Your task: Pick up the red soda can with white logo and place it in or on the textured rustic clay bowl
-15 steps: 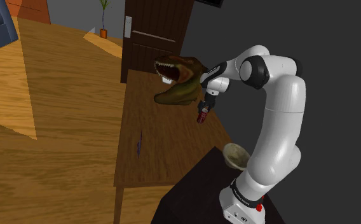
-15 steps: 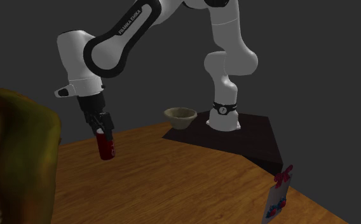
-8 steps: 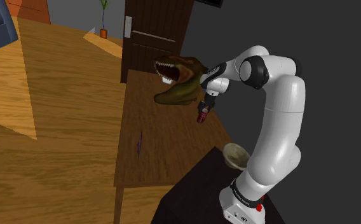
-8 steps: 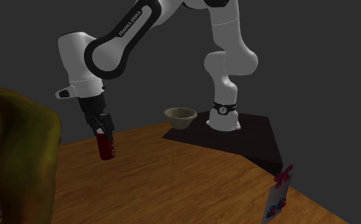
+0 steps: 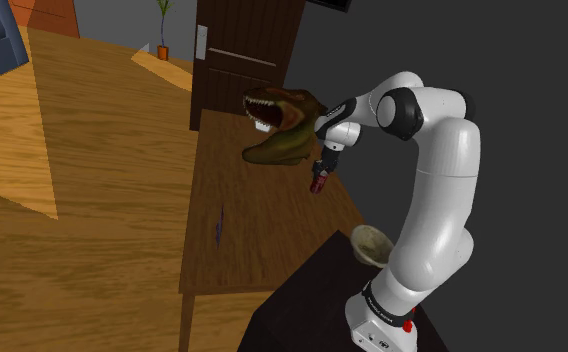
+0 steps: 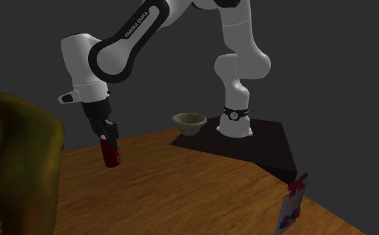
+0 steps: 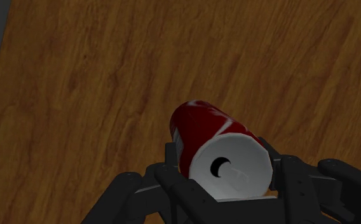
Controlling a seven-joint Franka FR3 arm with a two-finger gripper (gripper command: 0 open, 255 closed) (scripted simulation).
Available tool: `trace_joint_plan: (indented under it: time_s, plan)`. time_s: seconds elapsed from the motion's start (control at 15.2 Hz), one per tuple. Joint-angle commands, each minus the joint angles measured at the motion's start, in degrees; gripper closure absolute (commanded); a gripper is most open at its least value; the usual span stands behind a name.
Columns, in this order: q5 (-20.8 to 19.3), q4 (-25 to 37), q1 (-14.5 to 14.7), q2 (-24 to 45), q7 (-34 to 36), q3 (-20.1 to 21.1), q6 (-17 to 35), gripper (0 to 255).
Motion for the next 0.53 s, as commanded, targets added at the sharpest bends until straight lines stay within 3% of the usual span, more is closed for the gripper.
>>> trace_joint_plan:
  time_s: [0.0, 0.46]
  plan:
    - [0.0, 0.0, 0.0, 0.0, 0.0, 0.0, 0.0, 255]
    - [-1.9, 0.5, 0.8, -3.2, 1.3, -1.1, -3.4, 255]
